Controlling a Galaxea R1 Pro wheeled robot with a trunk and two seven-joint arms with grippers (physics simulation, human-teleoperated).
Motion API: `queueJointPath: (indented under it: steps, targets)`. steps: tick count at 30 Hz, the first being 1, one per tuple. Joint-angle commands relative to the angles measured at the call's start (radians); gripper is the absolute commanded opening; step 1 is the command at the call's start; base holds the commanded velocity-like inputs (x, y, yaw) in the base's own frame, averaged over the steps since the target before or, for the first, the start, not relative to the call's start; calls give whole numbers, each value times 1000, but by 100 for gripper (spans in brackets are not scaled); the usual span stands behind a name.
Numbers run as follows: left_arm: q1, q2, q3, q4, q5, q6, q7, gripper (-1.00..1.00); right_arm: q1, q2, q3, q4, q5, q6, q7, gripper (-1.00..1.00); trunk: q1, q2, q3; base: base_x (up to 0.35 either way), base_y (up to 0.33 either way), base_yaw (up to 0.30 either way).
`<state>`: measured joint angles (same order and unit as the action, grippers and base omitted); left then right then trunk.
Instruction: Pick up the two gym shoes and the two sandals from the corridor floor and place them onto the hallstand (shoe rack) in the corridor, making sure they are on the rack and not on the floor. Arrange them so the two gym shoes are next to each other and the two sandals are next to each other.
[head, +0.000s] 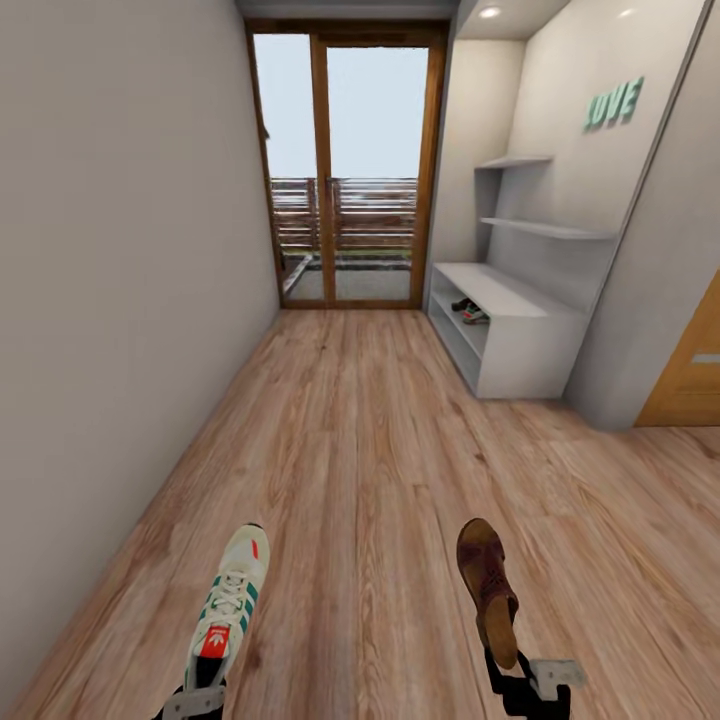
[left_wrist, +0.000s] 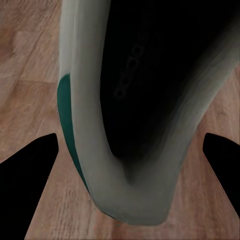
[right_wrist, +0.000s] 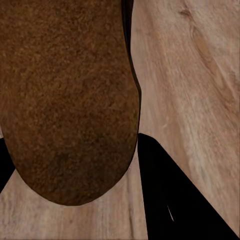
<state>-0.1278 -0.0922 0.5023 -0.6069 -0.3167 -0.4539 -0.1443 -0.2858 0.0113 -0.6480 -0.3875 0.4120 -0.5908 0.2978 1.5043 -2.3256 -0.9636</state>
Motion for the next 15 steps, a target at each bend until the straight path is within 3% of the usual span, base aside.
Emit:
queueJointPath:
  steps: [1,15]
  targets:
    - [-1,-1,9,0,-4,-3,-9,-100,-1,1,-9,-1,0,-1,8,-100,0,0,-1,335,0,0]
    - [-1,-1,9,-6,-1,-3,-9,-100,-1,1,-10,-4,24,-1,6,-100,0,0,-1,334,0,0]
